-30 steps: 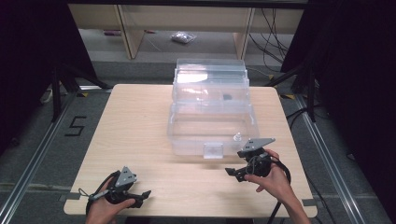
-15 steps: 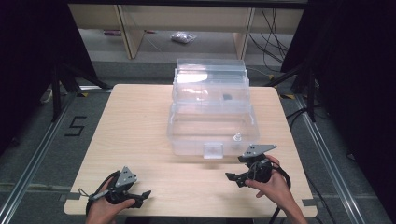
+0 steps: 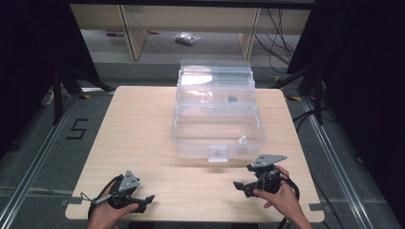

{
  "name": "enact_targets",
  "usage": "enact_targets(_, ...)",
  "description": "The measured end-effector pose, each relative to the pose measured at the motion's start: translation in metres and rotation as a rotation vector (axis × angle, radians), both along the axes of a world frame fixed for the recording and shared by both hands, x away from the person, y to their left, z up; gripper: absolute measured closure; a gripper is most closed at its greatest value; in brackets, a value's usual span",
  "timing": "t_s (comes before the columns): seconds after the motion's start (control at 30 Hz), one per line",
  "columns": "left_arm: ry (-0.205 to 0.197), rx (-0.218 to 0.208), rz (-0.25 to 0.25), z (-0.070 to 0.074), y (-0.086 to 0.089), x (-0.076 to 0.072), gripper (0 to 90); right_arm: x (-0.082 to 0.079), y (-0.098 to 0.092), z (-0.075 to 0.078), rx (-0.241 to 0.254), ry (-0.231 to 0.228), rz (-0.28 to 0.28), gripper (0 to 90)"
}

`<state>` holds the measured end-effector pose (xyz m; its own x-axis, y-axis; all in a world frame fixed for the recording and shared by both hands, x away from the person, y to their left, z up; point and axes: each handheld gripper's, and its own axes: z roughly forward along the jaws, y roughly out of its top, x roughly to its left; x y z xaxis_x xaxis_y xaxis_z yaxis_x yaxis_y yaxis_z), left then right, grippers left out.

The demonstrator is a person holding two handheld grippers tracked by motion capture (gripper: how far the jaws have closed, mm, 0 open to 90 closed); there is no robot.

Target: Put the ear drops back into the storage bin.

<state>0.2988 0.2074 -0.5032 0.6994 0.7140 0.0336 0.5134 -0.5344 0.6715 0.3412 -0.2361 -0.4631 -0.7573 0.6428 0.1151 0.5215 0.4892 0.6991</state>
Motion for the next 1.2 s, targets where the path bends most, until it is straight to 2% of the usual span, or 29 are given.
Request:
enact_targets(0.03,0.0,-0.003,0.002,0.0,0.0,0.0,17.8,0.0,-0.001,0.0,-0.005,-0.02,0.006,16.6)
enact_targets(0.07,-0.001,0.0,0.002,0.0,0.0,0.0,17.7,-0.004,0.001,0.0,0.008,0.023,-0.031,16.6)
enact_targets(0.1,-0.001,0.002,0.0,0.0,0.0,0.0,17.8,-0.002,-0.002,-0.002,0.003,-0.01,0.003,16.6)
enact_targets(0.17,-0.004,-0.007,0.0,0.0,0.0,0.0,17.8,-0.006,-0.002,-0.003,0.004,-0.003,-0.016,16.6)
enact_targets(0.2,-0.004,-0.007,0.001,0.0,0.0,0.0,17.8,-0.009,-0.001,-0.004,0.017,0.015,-0.037,16.6)
enact_targets(0.23,-0.004,-0.009,0.002,-0.001,0.0,0.0,17.7,-0.009,-0.003,-0.005,0.015,-0.005,-0.016,16.6)
enact_targets(0.3,-0.001,-0.002,0.002,0.0,0.0,0.0,17.8,-0.013,-0.003,-0.006,0.022,0.016,-0.022,16.6)
enact_targets(0.33,-0.001,-0.003,0.002,0.0,0.0,0.0,17.7,-0.013,-0.004,-0.009,0.013,-0.014,0.0,16.6)
enact_targets(0.4,-0.001,0.001,0.0,0.0,0.0,0.0,17.8,-0.015,-0.004,-0.01,0.01,-0.007,-0.006,16.6)
enact_targets(0.43,-0.003,0.012,-0.003,0.0,0.0,0.0,17.8,-0.017,-0.005,-0.01,0.007,-0.02,-0.015,16.6)
enact_targets(0.47,-0.01,-0.025,0.027,-0.002,-0.002,0.0,17.7,-0.019,-0.004,-0.011,0.016,-0.012,-0.014,16.6)
enact_targets(0.57,-0.008,-0.032,0.028,-0.002,-0.002,0.0,17.7,-0.023,-0.005,-0.012,0.015,-0.022,-0.021,16.5)
enact_targets(0.63,-0.002,0.016,0.005,0.0,0.0,0.0,17.8,-0.025,-0.005,-0.014,0.019,-0.029,-0.022,16.4)
enact_targets(0.67,-0.011,-0.027,0.03,-0.002,-0.002,0.0,17.8,-0.026,-0.005,-0.015,0.019,-0.032,-0.016,16.4)
enact_targets(0.7,-0.009,-0.031,0.027,-0.002,-0.002,-0.001,17.8,-0.027,-0.005,-0.016,0.018,-0.026,-0.021,16.4)
enact_targets(0.73,-0.002,0.004,0.0,0.0,0.0,0.0,17.7,-0.03,-0.005,-0.016,0.019,-0.012,-0.028,16.4)
enact_targets(0.77,-0.003,0.008,-0.001,0.001,0.001,0.0,17.7,-0.031,-0.005,-0.017,0.021,-0.02,-0.035,16.4)
enact_targets(0.83,-0.004,-0.005,0.007,0.0,0.0,0.0,17.8,-0.031,-0.006,-0.019,0.018,-0.033,-0.014,16.3)
enact_targets(0.9,-0.006,0.003,0.002,0.0,-0.001,0.0,17.8,-0.034,-0.008,-0.019,0.017,-0.025,-0.024,16.3)
enact_targets(0.93,-0.006,0.004,0.001,0.0,-0.001,-0.001,17.7,-0.034,-0.008,-0.02,0.015,-0.038,-0.028,16.3)
enact_targets(1.0,-0.005,0.007,-0.001,0.0,-0.001,0.0,17.7,-0.036,-0.009,-0.021,0.008,-0.036,-0.049,16.3)
enact_targets(1.07,-0.005,0.013,-0.003,0.0,0.0,0.0,17.7,-0.039,-0.009,-0.021,0.008,-0.02,-0.062,16.3)
enact_targets(1.1,-0.008,-0.008,0.014,-0.001,-0.002,0.0,17.8,-0.038,-0.011,-0.021,0.003,-0.022,-0.066,16.3)
enact_targets(1.13,-0.011,-0.024,0.027,-0.002,-0.003,-0.001,17.7,-0.038,-0.011,-0.021,0.001,-0.048,-0.054,16.2)
enact_targets(1.2,-0.014,-0.031,0.027,-0.003,-0.003,-0.001,17.7,-0.038,-0.012,-0.022,0.002,-0.04,-0.058,16.2)
